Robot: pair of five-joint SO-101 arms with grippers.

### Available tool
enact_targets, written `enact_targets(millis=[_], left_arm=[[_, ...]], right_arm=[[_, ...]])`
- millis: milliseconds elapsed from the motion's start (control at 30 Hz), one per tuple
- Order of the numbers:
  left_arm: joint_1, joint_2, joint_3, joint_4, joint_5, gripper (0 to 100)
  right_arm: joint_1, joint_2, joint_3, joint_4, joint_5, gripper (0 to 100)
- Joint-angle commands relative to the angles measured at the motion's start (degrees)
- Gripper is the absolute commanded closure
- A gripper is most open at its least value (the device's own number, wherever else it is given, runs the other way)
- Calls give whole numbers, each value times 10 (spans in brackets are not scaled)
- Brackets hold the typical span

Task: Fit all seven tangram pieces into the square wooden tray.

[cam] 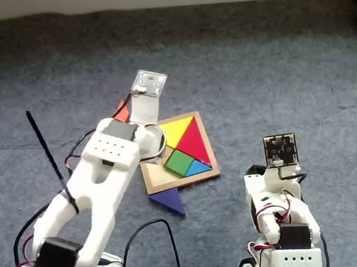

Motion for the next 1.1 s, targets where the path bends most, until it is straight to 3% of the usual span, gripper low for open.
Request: enact_targets(millis=[0,100,233,433,700,1067], left_arm=[[-69,-44,-3,1,-4,887],[-115,-32,-4,-17,-4,854],[-148,-1,-5,-59,-5,736],[-155,80,-72,-92,-5,731],[-200,270,-290,1,-37,730],[-196,477,-527,106,-37,729]], right_arm=[[7,4,85,1,-2,990],[7,4,85,1,-2,990],[7,4,85,1,-2,990],[7,4,85,1,-2,990],[7,4,85,1,-2,990],[7,4,85,1,-2,990]])
